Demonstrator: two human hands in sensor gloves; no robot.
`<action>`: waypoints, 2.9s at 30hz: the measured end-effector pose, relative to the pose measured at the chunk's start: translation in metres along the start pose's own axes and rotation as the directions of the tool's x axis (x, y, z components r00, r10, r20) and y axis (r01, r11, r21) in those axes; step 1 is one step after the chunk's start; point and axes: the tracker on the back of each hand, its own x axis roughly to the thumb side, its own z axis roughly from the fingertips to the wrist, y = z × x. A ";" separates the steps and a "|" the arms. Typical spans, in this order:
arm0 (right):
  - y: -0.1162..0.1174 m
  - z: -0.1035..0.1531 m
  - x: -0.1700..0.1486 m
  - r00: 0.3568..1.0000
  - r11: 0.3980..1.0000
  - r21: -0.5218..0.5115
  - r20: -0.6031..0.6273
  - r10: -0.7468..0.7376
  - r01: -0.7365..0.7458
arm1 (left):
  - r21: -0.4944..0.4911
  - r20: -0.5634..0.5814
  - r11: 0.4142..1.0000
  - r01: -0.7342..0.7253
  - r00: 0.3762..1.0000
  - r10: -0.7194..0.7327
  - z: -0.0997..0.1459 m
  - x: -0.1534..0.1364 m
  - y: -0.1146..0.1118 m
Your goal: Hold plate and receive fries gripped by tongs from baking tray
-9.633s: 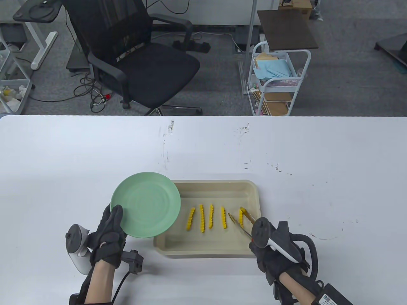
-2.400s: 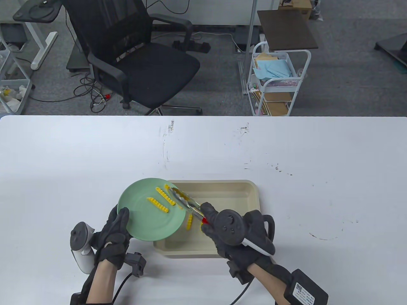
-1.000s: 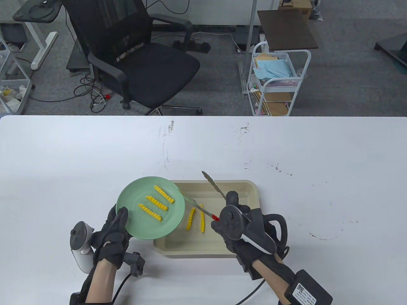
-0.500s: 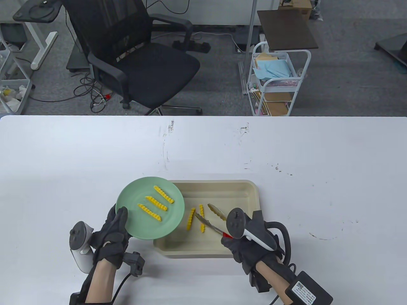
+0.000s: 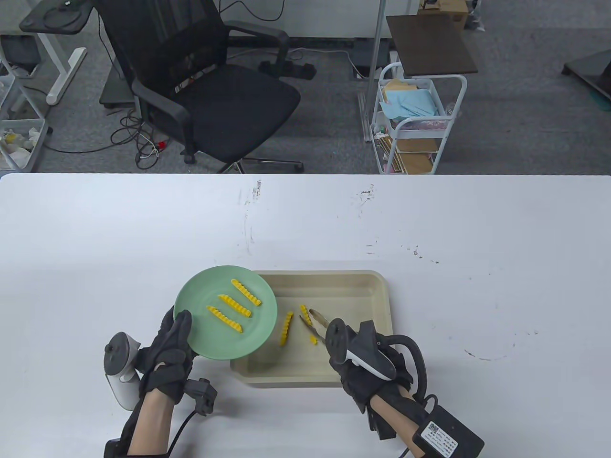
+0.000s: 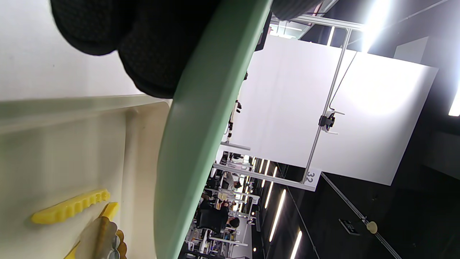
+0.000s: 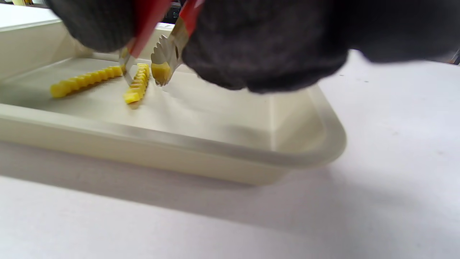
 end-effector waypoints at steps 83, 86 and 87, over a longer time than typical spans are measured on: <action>-0.027 -0.009 -0.021 0.969 0.969 -0.025 -0.027 -0.246 0.246 | -0.013 0.000 0.999 -0.037 0.999 0.037 0.000 0.000 -0.001; -0.016 -0.008 -0.006 0.984 0.984 0.009 0.014 -0.175 0.175 | -0.015 -0.001 0.999 -0.036 0.999 0.036 0.001 0.000 -0.001; -0.013 -0.007 0.000 0.989 0.989 0.017 0.024 -0.149 0.148 | -0.014 -0.001 0.999 -0.035 0.999 0.035 0.001 0.000 -0.001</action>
